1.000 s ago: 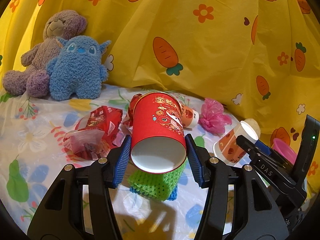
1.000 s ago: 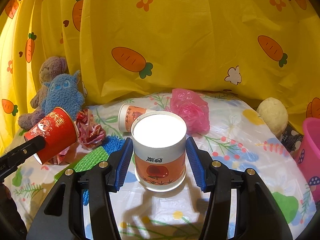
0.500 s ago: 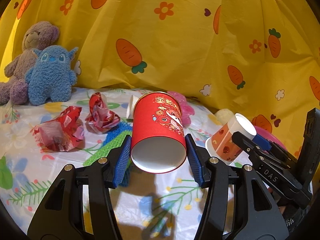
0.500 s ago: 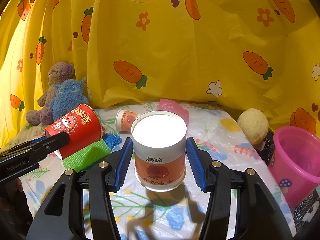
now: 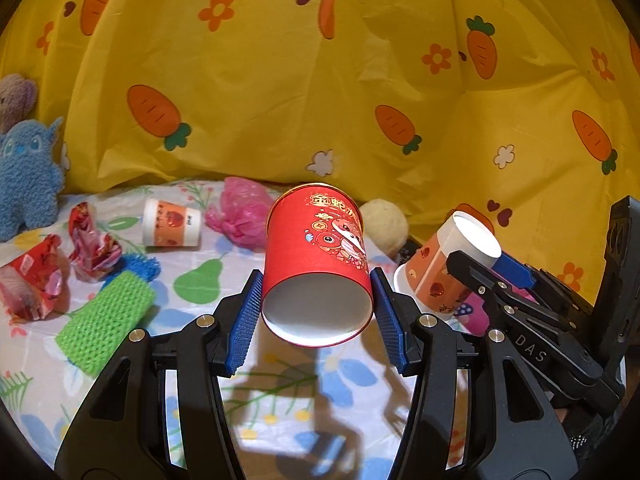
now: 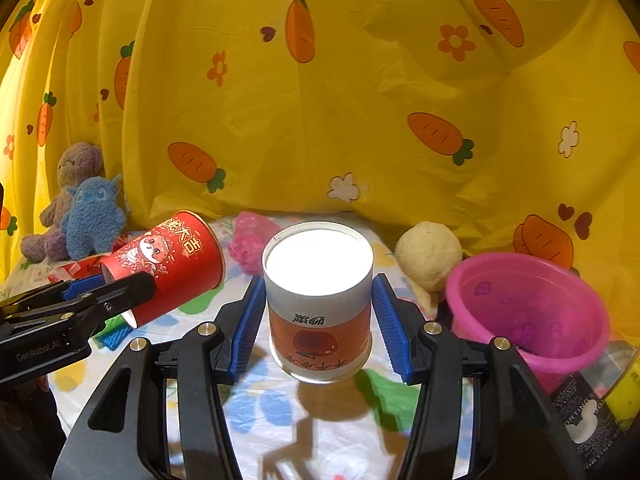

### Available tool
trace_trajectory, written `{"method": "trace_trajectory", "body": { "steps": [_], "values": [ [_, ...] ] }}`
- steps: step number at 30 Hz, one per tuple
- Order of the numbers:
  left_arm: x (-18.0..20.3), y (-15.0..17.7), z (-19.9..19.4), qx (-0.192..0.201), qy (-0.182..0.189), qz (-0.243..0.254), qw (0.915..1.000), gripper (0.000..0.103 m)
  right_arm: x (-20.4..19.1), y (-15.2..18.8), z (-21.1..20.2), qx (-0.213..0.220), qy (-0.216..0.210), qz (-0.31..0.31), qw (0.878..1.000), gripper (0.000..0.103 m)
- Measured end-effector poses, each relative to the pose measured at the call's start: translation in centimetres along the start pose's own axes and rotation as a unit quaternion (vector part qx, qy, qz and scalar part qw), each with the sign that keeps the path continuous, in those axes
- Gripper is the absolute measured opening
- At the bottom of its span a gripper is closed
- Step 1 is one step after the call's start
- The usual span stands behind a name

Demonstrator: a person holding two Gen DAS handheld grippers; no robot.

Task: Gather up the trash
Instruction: 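Carry the white cup and red cup over the pink bucket with both tools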

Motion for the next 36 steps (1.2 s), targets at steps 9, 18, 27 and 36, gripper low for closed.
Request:
{"method": "trace_trajectory", "body": {
  "steps": [9,18,27,36],
  "values": [
    [9.3,-1.6,7.2,-0.015,0.08,0.041,0.9959,0.053,12.3,-1.7,1.1,0.007,0.119,0.046,0.992,0.054],
    [15.9,-1.4,13.6,-0.044,0.131,0.062,0.9884,0.053,20.4,-0.5,2.8,-0.012,0.192,0.077,0.978,0.054],
    [17.0,-0.4,17.5,-0.071,0.142,0.065,0.9852,0.053,22.3,0.5,4.0,-0.028,0.201,0.085,0.976,0.054],
    [17.7,0.1,19.4,-0.088,0.162,0.053,0.9815,0.053,22.7,1.0,5.1,-0.039,0.2,0.092,0.975,0.054]
  ]
}}
Point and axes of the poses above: each gripper's, at about its wrist camera, not at the fingertips, and z roughly the way its jaws point, x to its right, y to its underside, the point moved 9 cm from there along z, roughly the way its jaws point, and after that the axes turned 12 degrees about y, right-handed, at the moved point
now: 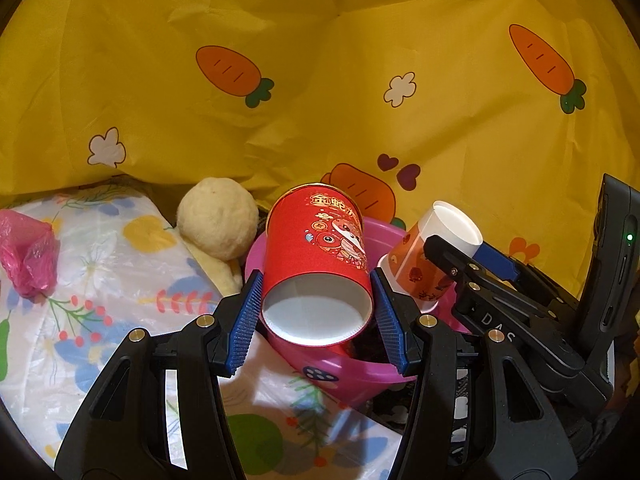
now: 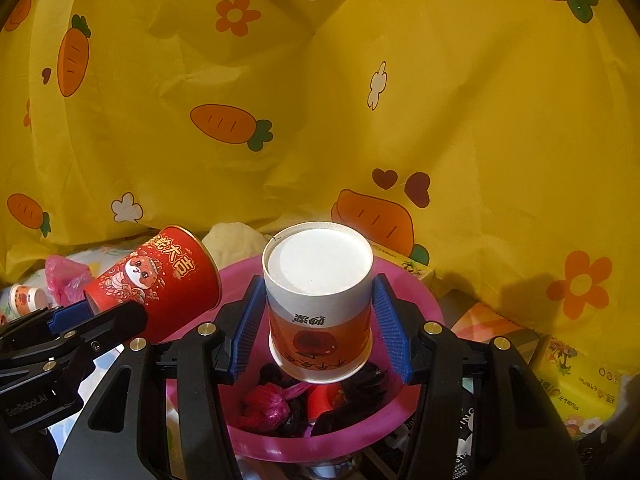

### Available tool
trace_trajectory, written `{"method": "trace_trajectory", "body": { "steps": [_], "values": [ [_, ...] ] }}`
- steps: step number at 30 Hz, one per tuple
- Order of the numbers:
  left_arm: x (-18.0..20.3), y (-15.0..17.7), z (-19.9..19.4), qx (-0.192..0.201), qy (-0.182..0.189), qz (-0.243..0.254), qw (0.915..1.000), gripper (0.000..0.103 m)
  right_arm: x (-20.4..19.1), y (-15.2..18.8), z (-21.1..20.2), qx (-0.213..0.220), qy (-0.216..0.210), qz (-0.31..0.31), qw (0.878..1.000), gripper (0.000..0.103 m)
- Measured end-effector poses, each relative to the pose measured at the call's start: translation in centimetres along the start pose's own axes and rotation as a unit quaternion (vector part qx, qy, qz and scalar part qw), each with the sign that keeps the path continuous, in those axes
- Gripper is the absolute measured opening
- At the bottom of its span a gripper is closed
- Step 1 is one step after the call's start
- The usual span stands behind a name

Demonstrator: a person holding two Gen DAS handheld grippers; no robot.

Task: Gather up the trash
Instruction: 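Carry the white cup and red cup over the pink bucket with both tools, then open both tools to drop the cups into the pink bucket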

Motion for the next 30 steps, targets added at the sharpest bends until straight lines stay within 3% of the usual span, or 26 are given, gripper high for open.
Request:
{"method": "trace_trajectory", "body": {
  "steps": [24,28,30],
  "values": [
    [-0.7,1.0,2.9,-0.022,0.019,-0.022,0.9993,0.054,0.4,0.4,1.8,-0.012,0.004,0.008,1.0,0.055],
    [-0.7,1.2,3.2,-0.025,0.027,-0.021,0.9991,0.056,1.0,0.4,2.0,-0.013,0.005,0.018,1.0,0.064],
    [-1.0,1.3,3.1,-0.024,0.023,-0.024,0.9992,0.063,1.4,0.3,2.0,-0.011,0.008,0.023,1.0,0.064]
  ]
}}
Point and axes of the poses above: each gripper's, at about its wrist camera, not at the fingertips, and z roughly the way its jaws point, x to its right, y to its underside, the point moved 9 cm from there along z, roughly the way its jaws point, and after that the axes turned 12 degrees about y, right-handed, at the moved point
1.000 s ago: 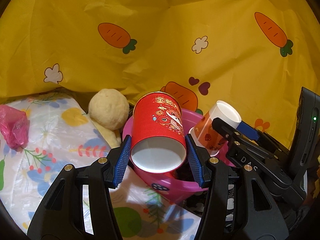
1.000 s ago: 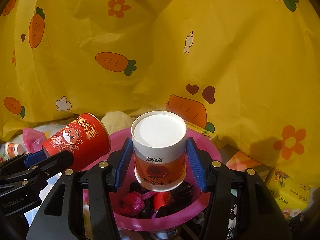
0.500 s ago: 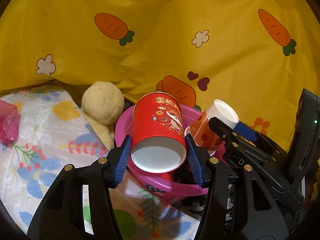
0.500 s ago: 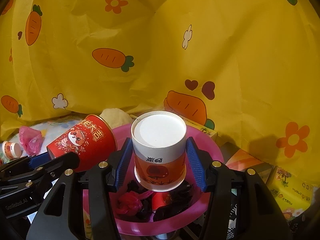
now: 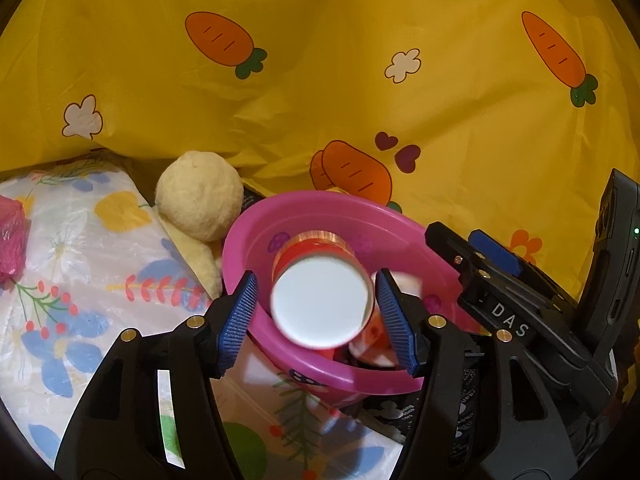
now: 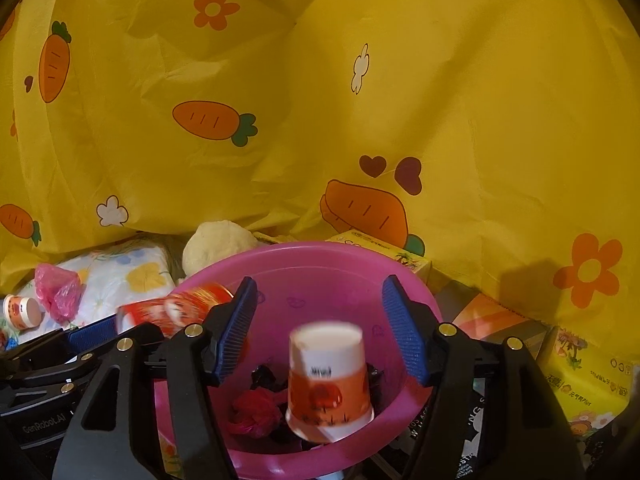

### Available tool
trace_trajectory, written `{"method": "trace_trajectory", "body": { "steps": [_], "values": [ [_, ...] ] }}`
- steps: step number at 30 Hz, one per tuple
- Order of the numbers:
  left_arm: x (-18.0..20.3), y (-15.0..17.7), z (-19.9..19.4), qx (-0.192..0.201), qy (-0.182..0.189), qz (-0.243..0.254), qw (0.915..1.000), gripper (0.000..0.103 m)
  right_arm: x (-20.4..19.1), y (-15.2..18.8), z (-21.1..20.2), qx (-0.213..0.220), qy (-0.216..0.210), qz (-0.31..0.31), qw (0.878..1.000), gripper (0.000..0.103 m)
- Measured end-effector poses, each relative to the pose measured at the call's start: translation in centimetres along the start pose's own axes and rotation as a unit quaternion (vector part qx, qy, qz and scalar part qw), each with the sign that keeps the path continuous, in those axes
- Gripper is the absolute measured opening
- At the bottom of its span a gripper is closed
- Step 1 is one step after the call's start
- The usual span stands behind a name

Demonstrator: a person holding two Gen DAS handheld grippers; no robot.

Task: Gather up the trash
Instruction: 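Open both tools to drop the cups into the pink bucket, then move both tools back toward the green and blue mesh sleeves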

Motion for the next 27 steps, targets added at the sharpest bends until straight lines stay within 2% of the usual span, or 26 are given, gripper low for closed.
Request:
{"method": "trace_trajectory", "body": {
  "steps": [3,6,8,15,24,27],
  "values": [
    [-0.8,-0.1,-0.7,0.01,-0.009,-0.015,0.9998,0.076,0.6,-0.2,-0.2,0.003,0.009,0.007,1.0,0.065],
    [-1.8,-0.2,-2.1,0.026,-0.031,-0.028,0.9988,0.089,0.8,-0.3,-0.7,0.011,0.015,0.005,1.0,0.072],
    [-2.5,-0.3,-3.4,0.043,-0.047,-0.036,0.9973,0.092,0.7,-0.2,-1.2,0.017,0.018,0.0,1.0,0.075],
    [-4.3,0.4,-7.7,0.069,-0.112,-0.029,0.9909,0.096,-0.9,0.8,-2.6,0.02,0.012,-0.015,1.0,0.087],
    [-4.9,2.7,-12.3,0.076,-0.158,-0.01,0.9845,0.096,-2.7,2.1,-5.2,0.016,0.0,-0.019,1.0,0.089],
    [-5.3,3.6,-14.6,0.083,-0.182,-0.004,0.9799,0.096,-3.4,2.6,-6.7,0.021,-0.007,-0.024,0.999,0.089]
  ]
}}
Point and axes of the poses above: each gripper's, at about its wrist camera, not at the fingertips, and z roughly the way its jaws point, x to its right, y to its underside, the point moved 9 cm from there along z, roughly the way its jaws point, and after that the axes turned 12 degrees about y, right-handed, at the moved point
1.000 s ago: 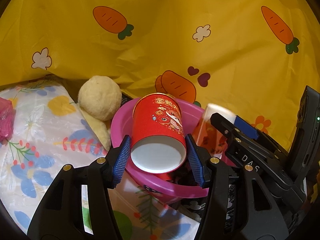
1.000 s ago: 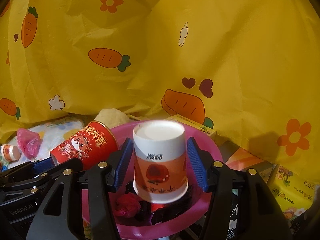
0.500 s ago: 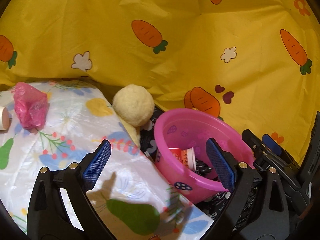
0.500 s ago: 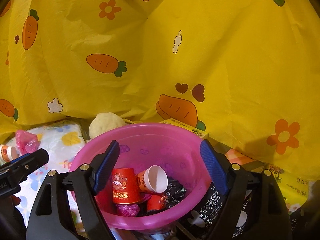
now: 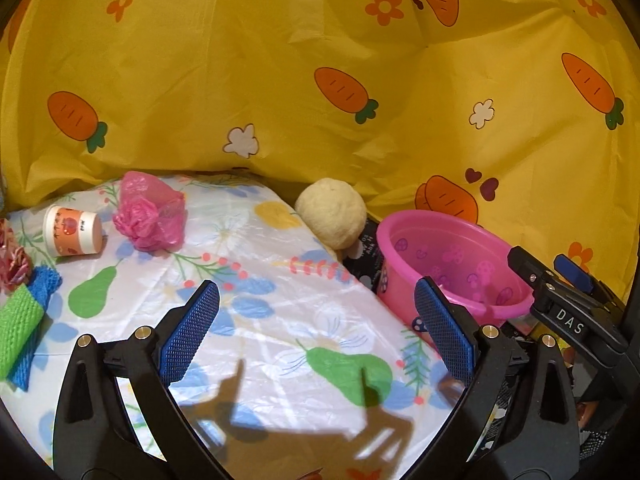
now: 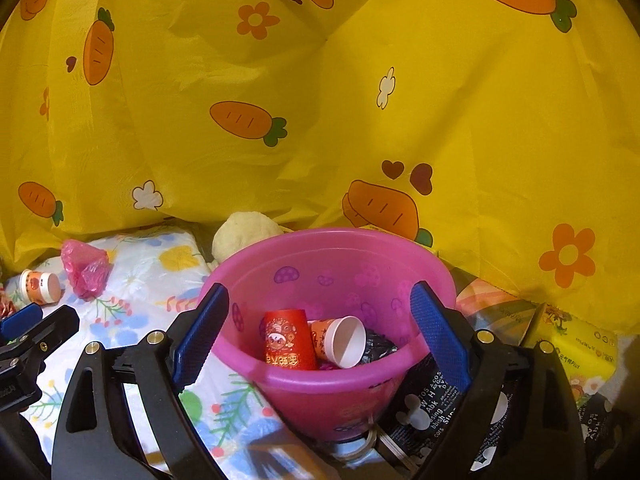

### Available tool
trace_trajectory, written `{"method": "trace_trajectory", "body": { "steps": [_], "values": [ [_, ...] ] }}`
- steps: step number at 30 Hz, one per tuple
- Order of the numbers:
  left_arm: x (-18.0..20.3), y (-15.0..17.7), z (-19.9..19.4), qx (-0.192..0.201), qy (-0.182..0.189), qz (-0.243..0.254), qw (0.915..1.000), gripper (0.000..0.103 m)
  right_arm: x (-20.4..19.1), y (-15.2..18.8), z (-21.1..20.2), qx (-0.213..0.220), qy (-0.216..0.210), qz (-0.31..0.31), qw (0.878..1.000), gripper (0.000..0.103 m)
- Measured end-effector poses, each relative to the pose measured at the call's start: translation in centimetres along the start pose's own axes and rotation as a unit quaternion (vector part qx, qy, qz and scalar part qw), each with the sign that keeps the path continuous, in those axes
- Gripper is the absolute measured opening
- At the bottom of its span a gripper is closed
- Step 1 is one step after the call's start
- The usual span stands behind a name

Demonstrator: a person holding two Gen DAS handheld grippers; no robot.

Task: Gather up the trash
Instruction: 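Move both tools back toward the green and blue mesh sleeves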

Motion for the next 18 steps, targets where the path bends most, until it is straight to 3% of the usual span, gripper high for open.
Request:
{"method": "trace_trajectory", "body": {
  "steps": [10,18],
  "values": [
    [-6.0,1.5,-7.2,0.023,-0.084,-0.01,0.9961,0.096,-3.7,1.5,-3.9,-0.002,-0.036,-0.002,0.999,0.089],
    [-13.0,3.1,-12.8,0.035,-0.153,-0.042,0.9867,0.096,-9.7,3.1,-6.4,-0.013,-0.089,-0.026,0.996,0.089]
  ]
}}
Point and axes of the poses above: each gripper's, at about its wrist camera, not at the fingertips, and z roughly the way its jaws point, x to its right, y to its underside, the point moved 9 cm from there along z, roughly the way its jaws point, and after that the axes turned 12 degrees about y, right-handed, at the moved point
